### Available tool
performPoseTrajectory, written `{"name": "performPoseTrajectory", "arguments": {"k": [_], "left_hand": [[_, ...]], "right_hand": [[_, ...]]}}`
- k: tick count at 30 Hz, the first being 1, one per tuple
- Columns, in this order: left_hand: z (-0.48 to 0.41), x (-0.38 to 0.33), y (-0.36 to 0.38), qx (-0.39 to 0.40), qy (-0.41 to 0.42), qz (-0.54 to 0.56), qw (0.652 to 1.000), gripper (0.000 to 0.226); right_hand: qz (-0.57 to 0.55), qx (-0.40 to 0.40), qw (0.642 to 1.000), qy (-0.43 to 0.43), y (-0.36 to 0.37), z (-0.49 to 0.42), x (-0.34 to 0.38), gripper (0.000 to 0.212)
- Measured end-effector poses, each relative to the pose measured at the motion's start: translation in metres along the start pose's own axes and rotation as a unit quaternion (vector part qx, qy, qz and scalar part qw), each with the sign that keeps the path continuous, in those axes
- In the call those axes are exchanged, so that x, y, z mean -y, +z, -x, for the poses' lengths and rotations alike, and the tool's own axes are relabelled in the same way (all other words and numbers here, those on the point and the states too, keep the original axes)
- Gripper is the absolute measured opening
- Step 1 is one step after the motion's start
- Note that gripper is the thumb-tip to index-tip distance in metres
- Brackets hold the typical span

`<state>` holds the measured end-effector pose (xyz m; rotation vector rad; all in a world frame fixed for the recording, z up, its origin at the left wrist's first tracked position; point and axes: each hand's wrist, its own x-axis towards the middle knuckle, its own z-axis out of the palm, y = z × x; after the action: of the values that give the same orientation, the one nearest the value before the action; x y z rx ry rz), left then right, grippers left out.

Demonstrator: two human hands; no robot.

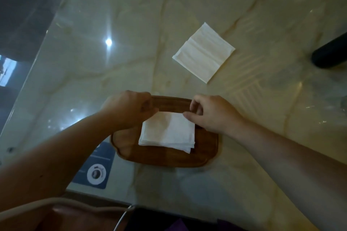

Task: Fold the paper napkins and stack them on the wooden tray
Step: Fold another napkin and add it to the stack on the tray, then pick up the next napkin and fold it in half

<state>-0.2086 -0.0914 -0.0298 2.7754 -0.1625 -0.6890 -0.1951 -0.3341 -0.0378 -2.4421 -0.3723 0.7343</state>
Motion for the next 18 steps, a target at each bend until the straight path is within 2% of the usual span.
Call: {"name": "performPoseTrajectory", "arguments": {"k": [7, 10, 18], "left_hand": [[-0.055, -0.015, -0.027, -0.082, 0.075, -0.029, 0.993, 0.023], [-0.089, -0.026, -0.039, -0.094, 0.089, -0.034, 0.991, 0.022], [-0.180, -0.052, -0.063, -0.117, 0.157, -0.070, 0.978, 0.020]], "right_hand": [[0.031, -0.101, 0.994, 0.010, -0.041, -0.037, -0.022, 0.020], [0.027, -0.139, 0.990, 0.023, -0.057, -0.056, -0.033, 0.019], [0.027, -0.252, 0.960, 0.116, -0.102, -0.104, -0.083, 0.024]]}}
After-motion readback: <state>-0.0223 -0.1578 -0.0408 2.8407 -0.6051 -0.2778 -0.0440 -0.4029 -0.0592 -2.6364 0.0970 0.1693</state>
